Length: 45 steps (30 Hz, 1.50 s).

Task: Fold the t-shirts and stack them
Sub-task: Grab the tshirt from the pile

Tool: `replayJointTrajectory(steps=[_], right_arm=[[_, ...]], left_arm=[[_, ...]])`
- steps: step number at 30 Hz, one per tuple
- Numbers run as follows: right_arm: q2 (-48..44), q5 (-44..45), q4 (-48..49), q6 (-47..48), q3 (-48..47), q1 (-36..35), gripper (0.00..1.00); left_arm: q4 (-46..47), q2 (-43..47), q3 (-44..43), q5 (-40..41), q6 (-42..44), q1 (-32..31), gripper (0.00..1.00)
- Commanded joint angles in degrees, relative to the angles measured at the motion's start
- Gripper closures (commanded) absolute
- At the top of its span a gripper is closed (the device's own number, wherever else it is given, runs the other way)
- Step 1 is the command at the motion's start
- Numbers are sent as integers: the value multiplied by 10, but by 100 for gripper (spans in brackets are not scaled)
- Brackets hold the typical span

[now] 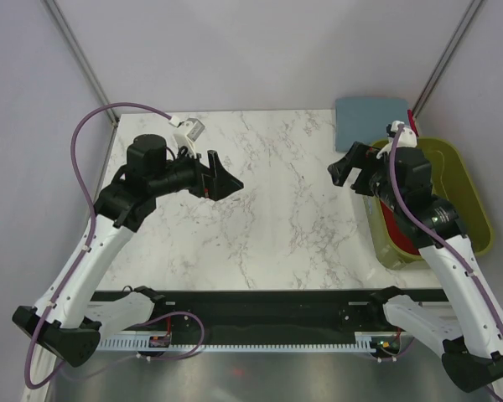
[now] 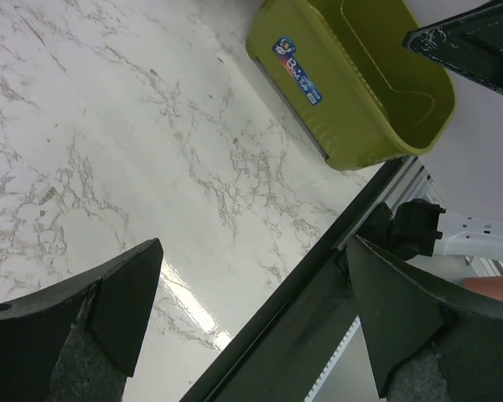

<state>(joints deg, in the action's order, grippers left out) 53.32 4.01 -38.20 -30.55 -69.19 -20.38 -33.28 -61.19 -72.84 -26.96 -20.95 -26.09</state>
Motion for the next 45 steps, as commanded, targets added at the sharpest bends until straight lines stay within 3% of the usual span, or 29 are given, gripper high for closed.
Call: replayJointTrajectory(steps=[1,8,12,13,16,22,28,32,40,42,43,44,45], right_arm=[[-2,25,0,2,4,3,2],[28,122,-33,-39,-13,2,2],[92,257,-81,-50,-95,3,2],[130,347,-99,-51,-119,3,2],[210,457,-150,-43,-197,24,2],[310,380,-159,-47,-212,176,2],[382,258,-118,-64,-116,306,2],[434,238,-67,-68,-63,341,2],[538,153,-9,-66,-46,377,5],[551,160,-4,-60,-45,377,13],[552,167,-4,-54,-47,378,23],[552,184,-9,-53,-50,379,50],[547,197,-18,-55,-55,380,61]], left_arm=[[1,0,-13,14,14,2,2],[-6,10,5,51,12,2,2],[-27,-13,-3,105,19,2,2],[-33,-19,-8,108,18,2,2],[-50,-38,-19,104,14,2,2],[-67,-49,-20,107,23,2,3],[-87,-71,-41,112,23,2,4],[-94,-75,-47,114,16,2,7],[-101,-60,-13,130,16,2,7],[-103,-55,-6,133,20,2,8],[-102,-53,-4,132,21,2,8],[-103,-52,-4,129,23,2,10],[-103,-49,-3,127,24,2,10]])
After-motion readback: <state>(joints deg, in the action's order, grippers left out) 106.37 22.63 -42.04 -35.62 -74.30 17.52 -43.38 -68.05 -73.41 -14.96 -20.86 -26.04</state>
